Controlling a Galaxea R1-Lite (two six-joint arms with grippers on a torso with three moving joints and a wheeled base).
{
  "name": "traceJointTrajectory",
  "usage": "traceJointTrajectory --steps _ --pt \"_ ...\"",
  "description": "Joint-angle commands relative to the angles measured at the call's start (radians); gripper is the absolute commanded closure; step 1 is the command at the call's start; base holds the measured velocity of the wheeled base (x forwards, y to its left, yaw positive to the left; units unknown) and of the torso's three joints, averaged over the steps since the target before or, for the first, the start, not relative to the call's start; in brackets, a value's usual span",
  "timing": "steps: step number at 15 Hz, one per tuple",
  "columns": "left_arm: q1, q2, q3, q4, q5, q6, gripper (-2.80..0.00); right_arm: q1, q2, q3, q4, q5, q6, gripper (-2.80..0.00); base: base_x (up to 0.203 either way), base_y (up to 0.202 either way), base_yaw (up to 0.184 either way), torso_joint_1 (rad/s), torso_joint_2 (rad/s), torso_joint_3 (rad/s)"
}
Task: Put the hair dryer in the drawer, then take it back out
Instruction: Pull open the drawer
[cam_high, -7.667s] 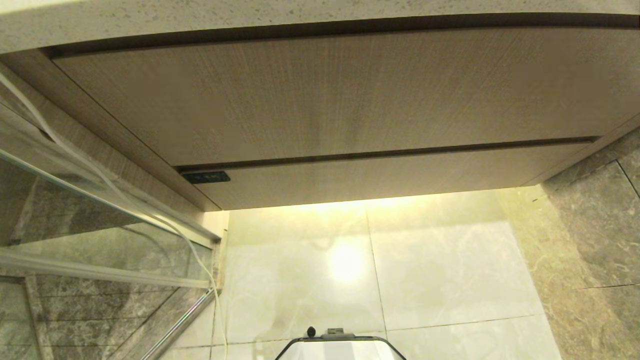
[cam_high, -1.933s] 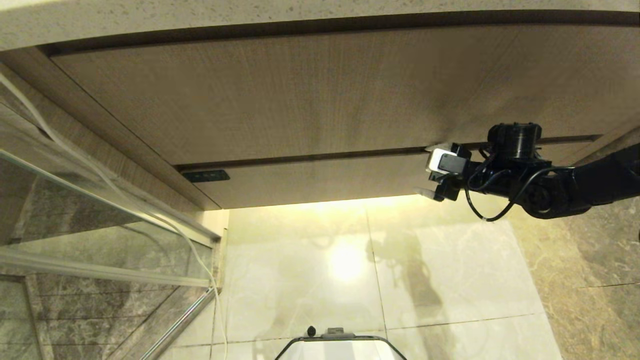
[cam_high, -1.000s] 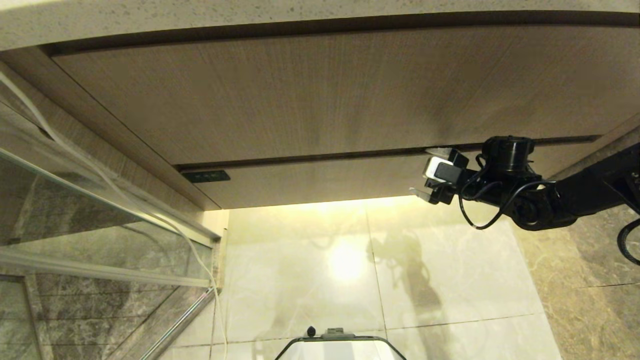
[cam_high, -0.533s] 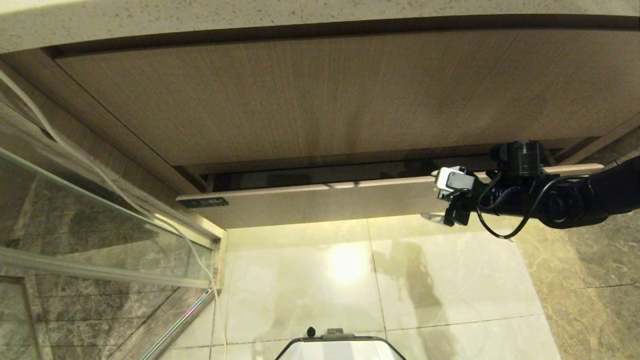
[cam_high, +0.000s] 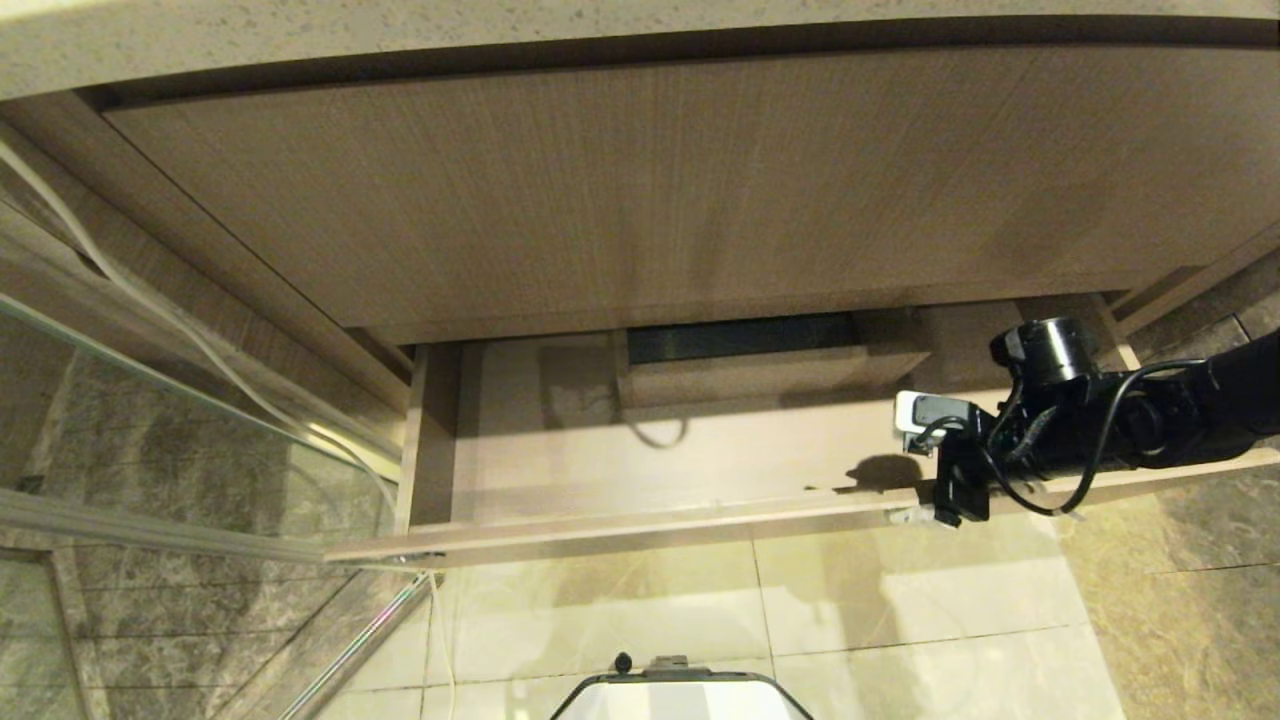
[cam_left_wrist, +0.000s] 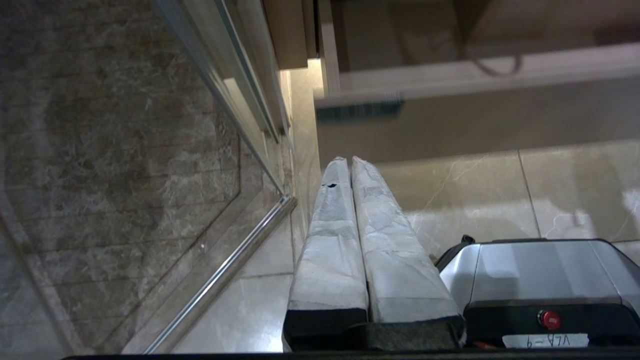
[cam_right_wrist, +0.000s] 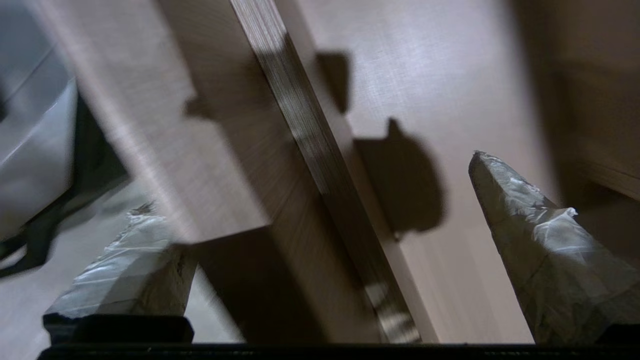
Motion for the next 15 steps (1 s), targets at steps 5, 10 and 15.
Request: traceJointTrajectory --steps 5,10,15 --pt "0.000 0.000 0.001 0.000 0.000 0.000 0.00 -0.040 -0.303 0.142 0.164 -0.040 -0.069 -2.80 0.000 0.000 0.000 0.000 0.00 0.000" --pt "0.000 0.000 -0.001 0.000 0.000 0.000 0.00 -0.056 -0.428 0.276 0.183 -0.039 -0.116 -2.80 0.000 0.000 0.000 0.000 0.00 0.000" --pt "0.000 0.000 -0.001 0.000 0.000 0.000 0.00 -0.055 -0.399 0.276 0.120 -0.037 -0.115 -2.80 0.000 0.000 0.000 0.000 0.00 0.000"
